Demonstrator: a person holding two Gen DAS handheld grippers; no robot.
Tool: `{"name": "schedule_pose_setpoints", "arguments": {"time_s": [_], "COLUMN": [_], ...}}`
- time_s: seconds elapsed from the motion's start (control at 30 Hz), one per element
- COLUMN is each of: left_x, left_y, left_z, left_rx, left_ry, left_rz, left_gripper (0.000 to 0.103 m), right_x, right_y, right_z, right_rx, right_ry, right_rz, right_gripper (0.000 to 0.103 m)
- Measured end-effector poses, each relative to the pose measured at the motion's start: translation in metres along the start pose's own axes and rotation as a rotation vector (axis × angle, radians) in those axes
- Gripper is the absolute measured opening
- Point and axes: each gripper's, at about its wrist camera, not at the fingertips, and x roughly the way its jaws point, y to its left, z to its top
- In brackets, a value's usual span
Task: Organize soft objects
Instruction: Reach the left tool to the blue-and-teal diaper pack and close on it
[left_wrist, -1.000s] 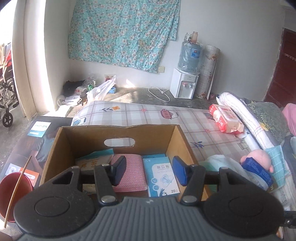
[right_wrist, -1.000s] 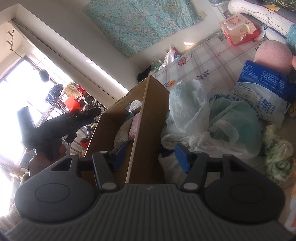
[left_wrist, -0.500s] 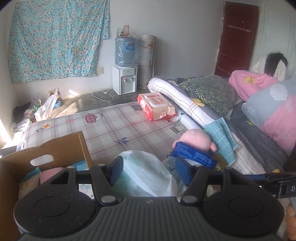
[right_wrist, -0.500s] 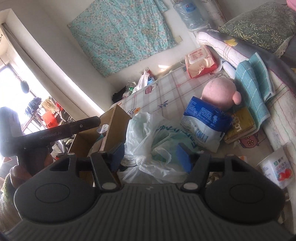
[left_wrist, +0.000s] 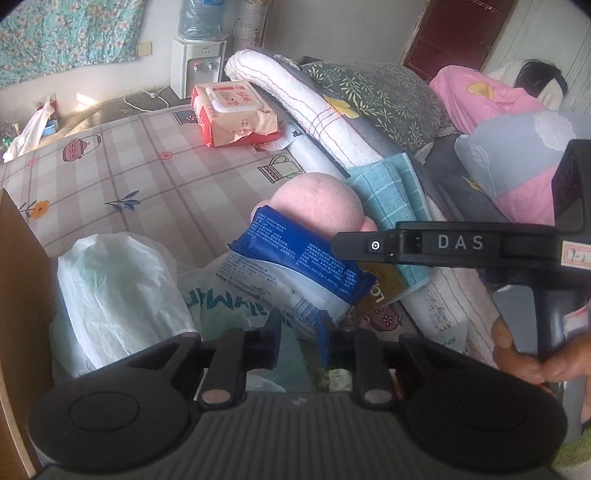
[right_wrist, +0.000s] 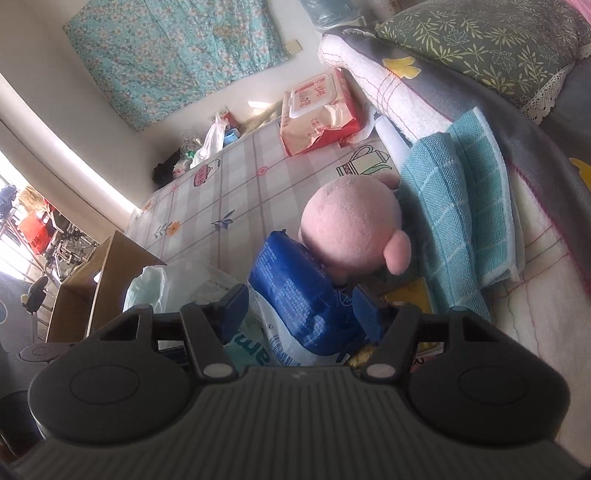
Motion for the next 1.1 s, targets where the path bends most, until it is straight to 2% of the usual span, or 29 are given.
{"name": "schedule_pose_setpoints", "arguments": {"time_s": [0.13, 0.27, 0.5, 0.73, 0.83, 0.93, 1.0, 1.1], "left_x": [0.020, 0.024, 0.029, 0.028, 0.018, 0.000, -0.011, -0.025], "left_y": [0.010, 0.019, 0.027, 0.035, 0.036, 0.036, 0.036, 0.038], "left_z": [-0.003, -0.005, -0.009, -0.010, -0.012, -0.013, -0.014, -0.014], "left_rx": [-0.010, -0.023, -0.026, -0.059, -0.073, -0.077, -0.082, -0.081], "left_ry": [0.047, 0.057, 0.060, 0.054, 0.034, 0.000, -0.023, -0.067], "left_rz": [0.017, 0.010, 0.001, -0.016, -0.050, -0.093, -0.109, -0.126], "left_gripper": [0.010, 0.008, 0.007, 0.007, 0.008, 0.022, 0.042, 0.049], "right_x": [0.031, 0.053, 0.068, 0.047, 0.042, 0.039, 0.038, 0.039], "right_y": [-0.003, -0.006, -0.007, -0.007, -0.004, 0.001, 0.003, 0.009], "right_z": [0.011, 0.015, 0.018, 0.012, 0.009, 0.005, 0.002, -0.002], "right_rx": [-0.022, -0.026, 0.032, 0.117, 0.135, 0.146, 0.164, 0.194], "right_ry": [0.072, 0.123, 0.197, 0.213, 0.211, 0.211, 0.217, 0.238], "right_rz": [-0.031, -0.035, 0.050, 0.185, 0.218, 0.247, 0.293, 0.368], "right_gripper": [0.062, 0.064, 0.071, 0.071, 0.071, 0.071, 0.071, 0.071]}}
